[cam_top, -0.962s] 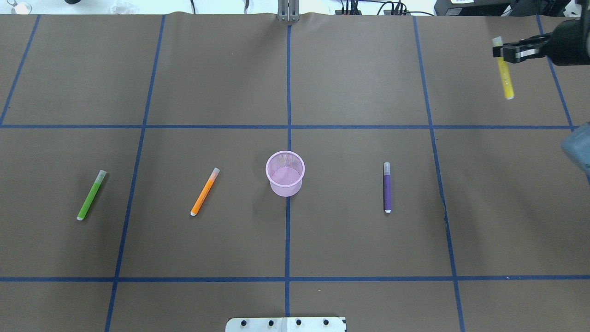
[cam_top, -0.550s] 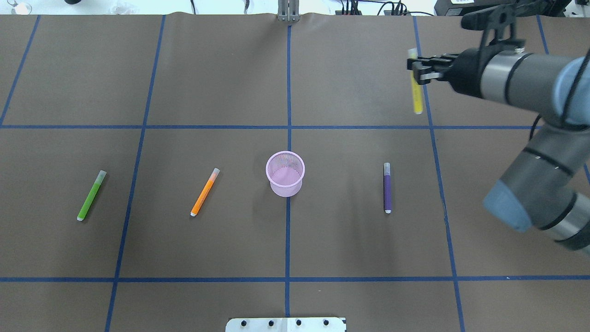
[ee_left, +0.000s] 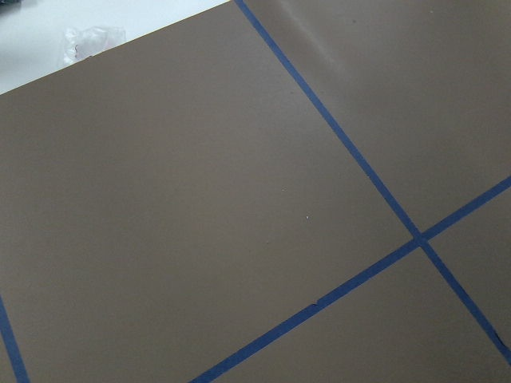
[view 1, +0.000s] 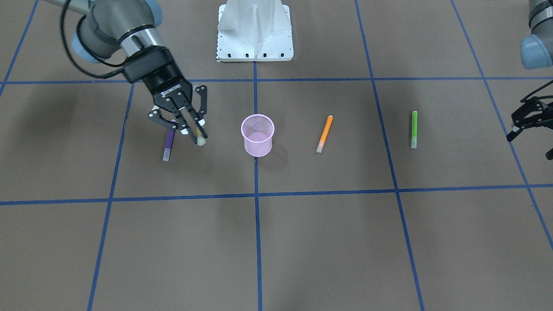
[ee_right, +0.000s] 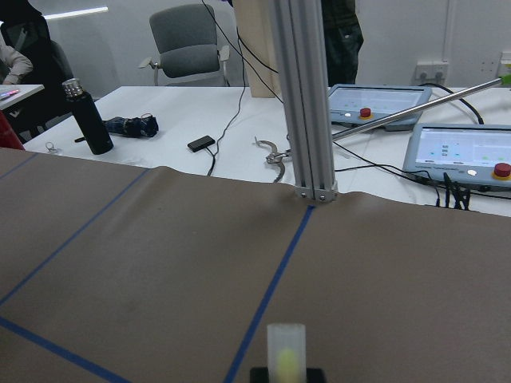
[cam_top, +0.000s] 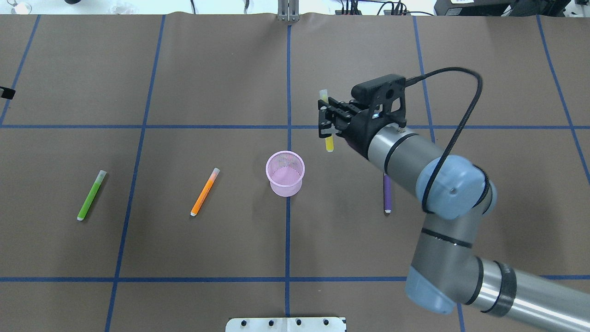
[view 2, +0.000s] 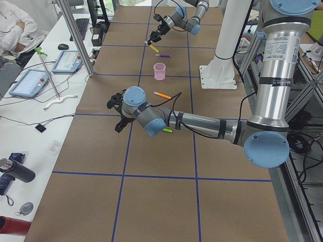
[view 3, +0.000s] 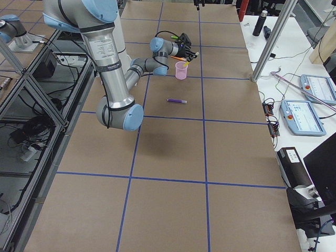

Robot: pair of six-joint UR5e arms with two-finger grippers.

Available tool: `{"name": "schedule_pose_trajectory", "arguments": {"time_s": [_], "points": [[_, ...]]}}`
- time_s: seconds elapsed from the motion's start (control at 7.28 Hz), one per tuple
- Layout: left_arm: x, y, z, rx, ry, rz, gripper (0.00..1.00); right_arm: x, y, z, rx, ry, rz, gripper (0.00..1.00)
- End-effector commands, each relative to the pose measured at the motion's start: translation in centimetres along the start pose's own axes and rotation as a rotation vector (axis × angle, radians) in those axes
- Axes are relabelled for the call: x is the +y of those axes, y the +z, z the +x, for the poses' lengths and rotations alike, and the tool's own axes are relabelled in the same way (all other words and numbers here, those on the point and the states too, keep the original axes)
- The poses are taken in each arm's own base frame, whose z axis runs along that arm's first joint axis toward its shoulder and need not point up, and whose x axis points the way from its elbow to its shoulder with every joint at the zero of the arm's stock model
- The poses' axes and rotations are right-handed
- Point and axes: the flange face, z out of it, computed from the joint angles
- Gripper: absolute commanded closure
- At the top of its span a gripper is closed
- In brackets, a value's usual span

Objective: Collect pens into pen holder
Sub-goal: 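Carry the yellow highlighter with the right gripper over the lavender cup, then lower the highlighter into the cup and open the right gripper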

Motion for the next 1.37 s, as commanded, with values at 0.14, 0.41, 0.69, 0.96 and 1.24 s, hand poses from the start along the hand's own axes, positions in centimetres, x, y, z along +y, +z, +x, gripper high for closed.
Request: {"name": "schedule_pose_trajectory", "arguments": {"time_s": [0.14,0.41,0.69,0.96,1.24], "points": [[-0.2,0.6,0.4,0.008,0.001,-0.006,0.00,3.5,1.2,-4.9,0.049,-0.010,0.052,1.00],[-0.2,0.6,0.5,0.007,0.002,-0.007,0.00,5.2,3.3,-6.6,0.077,-0.027,0.052,1.00],[-0.2,0.7,0.4,0.008,0.001,-0.008,0.00,6.6,2.8,-7.5,0.079,-0.032,0.050,0.76],[-0.2,0.7,0.3,0.007,0.000,-0.009,0.00,6.4,2.7,-7.8,0.072,-0.008,0.054,0.01],[-0.3,0.7,0.5,0.008,-0.010,-0.008,0.00,5.3,2.3,-8.1,0.050,0.055,0.059,0.01]]}}
